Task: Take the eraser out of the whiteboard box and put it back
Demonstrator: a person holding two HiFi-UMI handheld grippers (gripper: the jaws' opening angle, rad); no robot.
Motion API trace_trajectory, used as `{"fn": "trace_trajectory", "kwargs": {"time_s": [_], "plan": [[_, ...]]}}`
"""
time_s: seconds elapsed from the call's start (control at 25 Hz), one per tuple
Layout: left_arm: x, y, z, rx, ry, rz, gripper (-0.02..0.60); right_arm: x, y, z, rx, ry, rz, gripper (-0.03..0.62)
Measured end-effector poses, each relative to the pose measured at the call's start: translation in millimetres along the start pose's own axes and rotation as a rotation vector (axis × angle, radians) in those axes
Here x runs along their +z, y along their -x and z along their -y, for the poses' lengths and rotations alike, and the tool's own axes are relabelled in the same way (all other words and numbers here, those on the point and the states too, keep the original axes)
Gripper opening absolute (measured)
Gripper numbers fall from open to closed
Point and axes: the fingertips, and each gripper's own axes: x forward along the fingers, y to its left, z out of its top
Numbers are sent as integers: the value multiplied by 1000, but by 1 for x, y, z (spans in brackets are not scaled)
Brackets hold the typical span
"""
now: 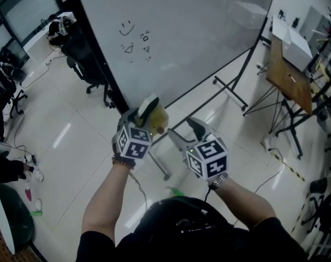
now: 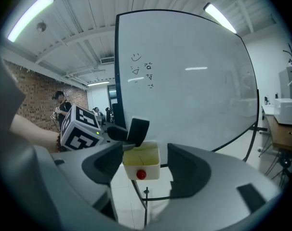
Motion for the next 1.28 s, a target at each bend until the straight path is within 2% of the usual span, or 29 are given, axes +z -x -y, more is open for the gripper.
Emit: {"fn": "trace_trajectory", "kwargs": {"time_s": [0.2, 0.52, 1.28], "plan": [[-6, -7, -1, 7, -10, -18, 161, 2, -5, 3, 1, -1, -2, 325], [-12, -9, 0, 24, -3, -31, 215, 2, -11, 2, 19, -1, -10, 325], [-13, 33, 18, 40, 64, 10, 213, -4, 18, -21, 64, 22, -2, 325]]}}
